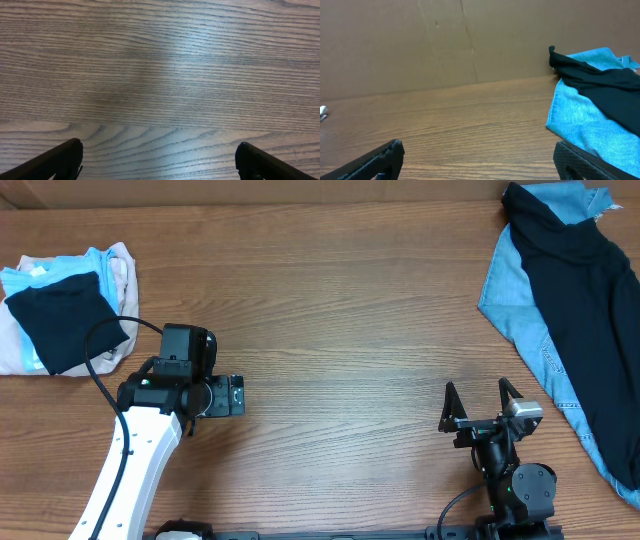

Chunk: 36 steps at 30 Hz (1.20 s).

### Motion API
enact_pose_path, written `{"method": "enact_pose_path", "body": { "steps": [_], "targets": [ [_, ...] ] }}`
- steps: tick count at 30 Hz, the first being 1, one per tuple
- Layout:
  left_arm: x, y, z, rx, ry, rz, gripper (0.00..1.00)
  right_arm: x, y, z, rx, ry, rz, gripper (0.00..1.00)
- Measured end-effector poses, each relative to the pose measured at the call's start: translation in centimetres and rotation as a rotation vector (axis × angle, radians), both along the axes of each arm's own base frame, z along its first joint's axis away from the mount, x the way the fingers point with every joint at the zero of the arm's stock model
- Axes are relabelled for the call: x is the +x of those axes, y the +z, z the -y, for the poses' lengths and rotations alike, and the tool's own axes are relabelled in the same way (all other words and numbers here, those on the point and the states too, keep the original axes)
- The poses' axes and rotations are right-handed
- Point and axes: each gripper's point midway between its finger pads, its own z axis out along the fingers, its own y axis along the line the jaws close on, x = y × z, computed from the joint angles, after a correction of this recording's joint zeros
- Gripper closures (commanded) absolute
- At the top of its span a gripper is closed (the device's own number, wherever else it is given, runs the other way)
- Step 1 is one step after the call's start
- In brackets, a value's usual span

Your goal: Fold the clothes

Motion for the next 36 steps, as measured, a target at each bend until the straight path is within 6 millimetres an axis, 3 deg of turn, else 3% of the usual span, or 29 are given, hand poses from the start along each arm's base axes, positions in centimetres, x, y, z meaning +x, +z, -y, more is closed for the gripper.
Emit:
{"method": "enact_pose_path", "body": {
  "steps": [11,14,20,23,30,36],
  "targets": [
    [0.0,0.1,0.0,0.000,0.000,0.004,0.00,0.0,0.0,0.0,0.000,0.000,0.000,0.00],
    [0.0,1.0,0.0,-0.004,0.000,0.044,0.00,0.0,0.0,0.0,0.000,0.000,0.000,0.00],
    [1.1,6.3,0.1,-0.036,0.001,0.361,0.00,0.0,0.0,0.0,0.000,0.000,0.000,0.00],
    [0.2,7.8,0.0,-0.050,0.000,0.506,0.00,0.0,0.0,0.0,0.000,0.000,-0.001,0.00],
    [-2.7,7.0,-0.3,-0.074,0.000,0.739,0.00,0.0,0.0,0.0,0.000,0.000,0.000,0.00],
    [-3.1,7.1,-0.3,-0.093,-0.001,0.935,0.00,0.0,0.0,0.0,0.000,0.000,0.000,0.00]
  ]
}}
